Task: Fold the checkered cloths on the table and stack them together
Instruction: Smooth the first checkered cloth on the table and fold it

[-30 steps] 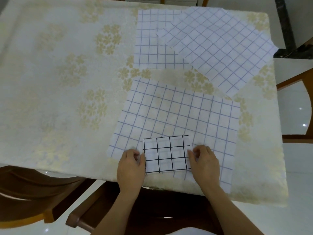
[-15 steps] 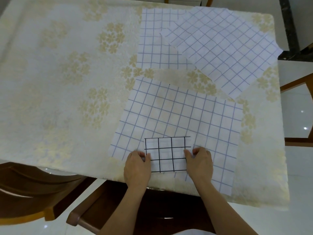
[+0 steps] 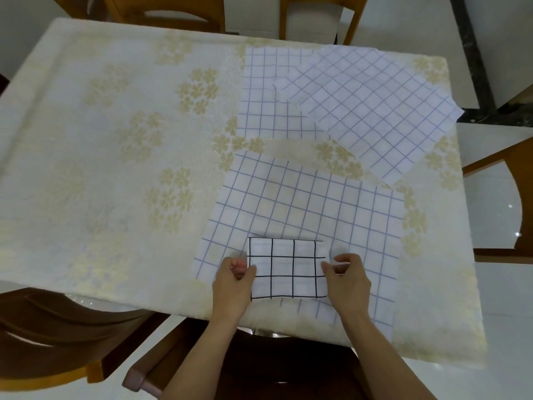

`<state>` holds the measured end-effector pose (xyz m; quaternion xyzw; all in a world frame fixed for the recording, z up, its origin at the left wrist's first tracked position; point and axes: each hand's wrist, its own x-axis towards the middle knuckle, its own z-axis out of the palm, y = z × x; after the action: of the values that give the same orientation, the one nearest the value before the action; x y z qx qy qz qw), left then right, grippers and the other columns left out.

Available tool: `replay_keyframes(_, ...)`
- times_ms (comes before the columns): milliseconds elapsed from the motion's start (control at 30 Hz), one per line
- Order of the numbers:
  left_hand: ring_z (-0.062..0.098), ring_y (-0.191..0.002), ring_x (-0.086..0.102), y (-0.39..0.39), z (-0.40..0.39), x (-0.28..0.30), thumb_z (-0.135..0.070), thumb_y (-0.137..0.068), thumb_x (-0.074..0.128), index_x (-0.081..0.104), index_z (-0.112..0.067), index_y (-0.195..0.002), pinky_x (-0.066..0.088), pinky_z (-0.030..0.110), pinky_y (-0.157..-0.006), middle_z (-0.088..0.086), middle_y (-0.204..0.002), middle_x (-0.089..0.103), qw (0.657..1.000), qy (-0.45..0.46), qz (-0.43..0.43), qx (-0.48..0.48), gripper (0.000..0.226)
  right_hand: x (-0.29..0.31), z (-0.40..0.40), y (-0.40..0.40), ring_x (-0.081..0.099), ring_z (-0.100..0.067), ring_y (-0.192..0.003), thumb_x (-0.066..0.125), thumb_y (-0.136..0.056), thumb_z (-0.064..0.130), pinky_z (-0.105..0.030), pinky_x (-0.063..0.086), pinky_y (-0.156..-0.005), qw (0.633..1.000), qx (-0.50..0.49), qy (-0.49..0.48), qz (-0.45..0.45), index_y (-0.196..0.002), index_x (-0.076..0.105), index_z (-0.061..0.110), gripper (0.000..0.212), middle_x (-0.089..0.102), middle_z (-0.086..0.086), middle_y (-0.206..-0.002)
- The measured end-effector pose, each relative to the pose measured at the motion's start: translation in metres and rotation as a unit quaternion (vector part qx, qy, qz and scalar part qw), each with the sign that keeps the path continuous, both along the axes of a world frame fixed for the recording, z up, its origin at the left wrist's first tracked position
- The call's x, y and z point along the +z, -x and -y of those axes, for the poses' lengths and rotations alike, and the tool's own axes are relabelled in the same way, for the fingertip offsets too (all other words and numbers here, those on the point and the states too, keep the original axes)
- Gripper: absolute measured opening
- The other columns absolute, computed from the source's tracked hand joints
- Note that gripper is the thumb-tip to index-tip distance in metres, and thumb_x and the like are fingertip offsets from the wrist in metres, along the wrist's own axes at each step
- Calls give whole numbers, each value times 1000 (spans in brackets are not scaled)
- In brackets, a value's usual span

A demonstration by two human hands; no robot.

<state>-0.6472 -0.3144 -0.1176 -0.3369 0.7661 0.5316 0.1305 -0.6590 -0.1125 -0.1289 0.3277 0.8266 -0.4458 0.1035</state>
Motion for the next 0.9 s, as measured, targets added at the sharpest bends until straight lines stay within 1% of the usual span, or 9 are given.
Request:
replay_keyframes(100,11,-92,65,1,3,7,-13,-94,64,58,-20,-110,50,21,-73,-2,-98,67,994,-103,16,41,19,1,-2,2,59,-11,-85,70,-92,25,-23,40,-75,998,-19,53,25,-112,58,21,25,66,5,-94)
replay_keyframes(167,12,-91,68,0,6,6,-10,-96,58,65,-15,-109,54,24,-73,1,-100,72,991,-129,32,29,16,-2,-2,3,59,-9,-85,70,-92,25,-24,41,-78,997,-16,68,41,-112,63,19,22,66,5,-95)
replay_keyframes(233,19,-87,66,-2,7,-1,-9,-96,55,67,-2,-105,54,36,-80,12,-97,72,991,-121,50,13,16,-7,-1,2,60,-10,-85,70,-91,25,-24,42,-77,997,-7,59,54,-110,67,16,21,68,4,-94)
replay_keyframes(333,22,-83,59,-5,7,-12,-13,-95,53,62,1,-101,50,38,-81,25,-102,65,992,-101,74,2,18,-12,3,2,58,-11,-80,72,-90,32,-25,41,-74,998,12,15,67,-104,67,14,24,65,6,-87)
replay_keyframes(433,20,-80,56,-7,4,-20,-14,-96,53,60,1,-99,44,31,-73,22,-96,64,992,-90,86,-5,17,-13,8,2,51,-8,-72,70,-90,37,-26,38,-64,995,42,-31,80,-96,59,18,23,57,9,-81)
replay_keyframes(567,20,-79,55,-4,2,-22,-11,-97,52,59,-7,-88,41,26,-69,11,-89,62,994,-71,78,-7,12,-18,17,5,52,-10,-64,70,-89,39,-25,33,-51,992,49,-36,108,-83,55,15,29,56,4,-72)
replay_keyframes(700,24,-89,61,-3,1,-24,-13,-97,53,63,-5,-100,45,30,-77,19,-104,66,995,-55,82,-9,13,-21,18,6,50,-11,-63,69,-91,30,-27,34,-51,993,43,-31,107,-79,52,14,26,54,2,-72)
replay_keyframes(833,30,-98,65,-3,2,-24,-13,-98,52,65,-9,-101,52,38,-86,16,-105,68,995,-68,76,1,14,-15,19,5,47,-15,-53,68,-89,20,-28,38,-50,996,50,-7,74,-63,48,11,34,49,-2,-58)
replay_keyframes(900,35,-103,63,-3,4,-23,-16,-99,51,65,-10,-101,52,44,-92,17,-106,68,994,-81,72,5,15,-9,18,5,48,-17,-55,67,-89,18,-32,41,-54,997,51,6,57,-63,47,11,34,49,-2,-59)
